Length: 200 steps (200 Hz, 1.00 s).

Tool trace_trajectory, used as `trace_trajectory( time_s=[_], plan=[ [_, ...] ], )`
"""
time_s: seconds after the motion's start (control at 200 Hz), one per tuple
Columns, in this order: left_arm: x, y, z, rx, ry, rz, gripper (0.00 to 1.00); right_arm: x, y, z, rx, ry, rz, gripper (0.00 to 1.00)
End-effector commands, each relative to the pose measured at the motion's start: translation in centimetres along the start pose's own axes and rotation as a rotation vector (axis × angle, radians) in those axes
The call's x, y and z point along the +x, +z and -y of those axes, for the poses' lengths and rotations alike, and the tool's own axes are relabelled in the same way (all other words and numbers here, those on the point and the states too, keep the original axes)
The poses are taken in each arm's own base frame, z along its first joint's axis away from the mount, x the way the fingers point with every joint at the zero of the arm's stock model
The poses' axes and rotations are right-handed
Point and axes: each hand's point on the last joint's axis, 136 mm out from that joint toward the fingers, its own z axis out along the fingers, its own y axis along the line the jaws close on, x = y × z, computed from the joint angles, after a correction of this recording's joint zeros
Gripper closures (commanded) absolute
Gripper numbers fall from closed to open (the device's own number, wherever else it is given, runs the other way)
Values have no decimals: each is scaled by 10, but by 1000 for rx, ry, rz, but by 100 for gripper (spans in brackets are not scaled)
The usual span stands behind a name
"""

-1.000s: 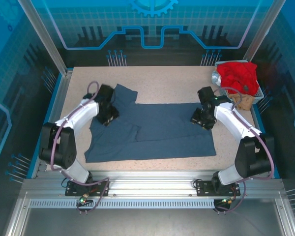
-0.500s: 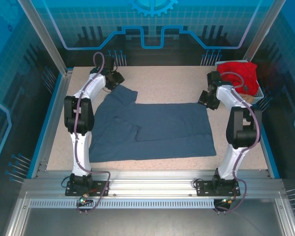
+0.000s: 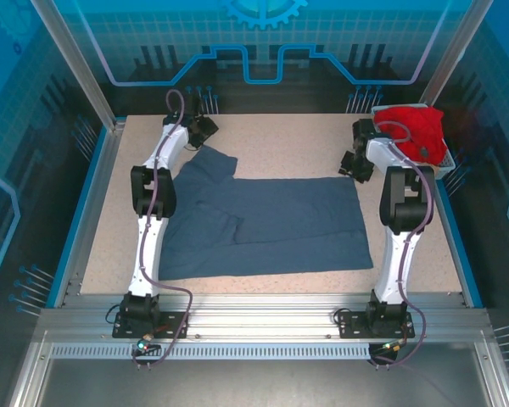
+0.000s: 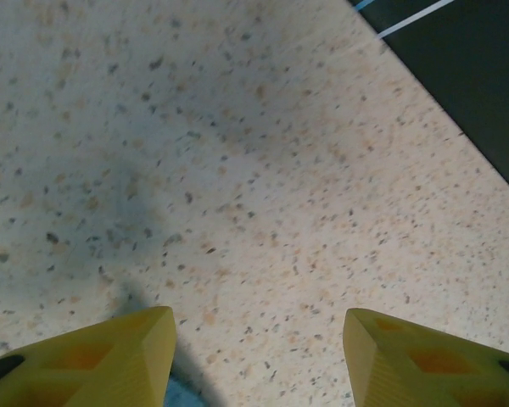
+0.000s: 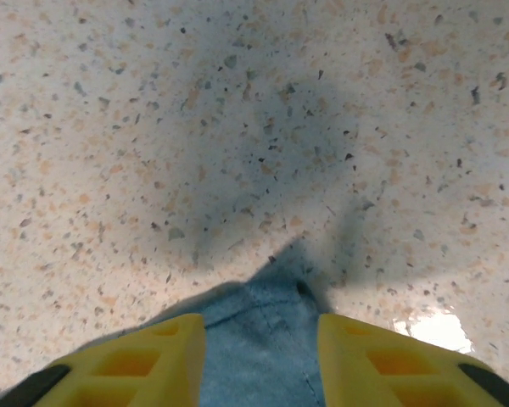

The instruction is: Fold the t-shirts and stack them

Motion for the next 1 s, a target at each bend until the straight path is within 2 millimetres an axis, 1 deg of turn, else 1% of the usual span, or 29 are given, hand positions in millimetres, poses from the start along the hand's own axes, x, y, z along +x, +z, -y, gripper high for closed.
trace_trajectory(
  time_s=[0.0, 0.04, 0.19, 0.315, 0.375, 0.46, 0.555, 0.645, 0.78, 0.905, 0.995],
  plan=[
    [10, 3, -11, -8, -52, -60, 44, 0, 9, 7, 30, 13, -44, 64],
    [12, 4, -11, -3, -56, -71, 43, 1, 11, 8, 39, 10, -53, 66],
    [16, 4, -16, -21, -44, -85, 43, 3, 16, 9, 53, 1, -76, 78],
    [19, 5, -26, -65, -26, -87, 43, 6, 13, 8, 62, -14, -76, 88],
    [19, 2, -35, -122, -6, -73, 43, 7, 12, 7, 63, -22, -77, 92],
    [22, 0, -40, -164, 27, -67, 43, 8, 9, 3, 55, -36, -72, 96],
    [27, -1, -48, -226, 51, -72, 43, 10, 7, 3, 59, -46, -70, 98],
    [37, -4, -59, -311, 85, -84, 43, 13, 6, 3, 60, -45, -72, 99],
    [46, -13, -79, -439, 89, -84, 43, 15, 7, 3, 59, -44, -80, 100],
    [49, -14, -74, -443, 137, -84, 45, 15, 7, 2, 52, -49, -80, 100],
    [57, -10, -77, -446, 138, -117, 53, 15, 7, 1, 50, -47, -81, 100]
  ],
)
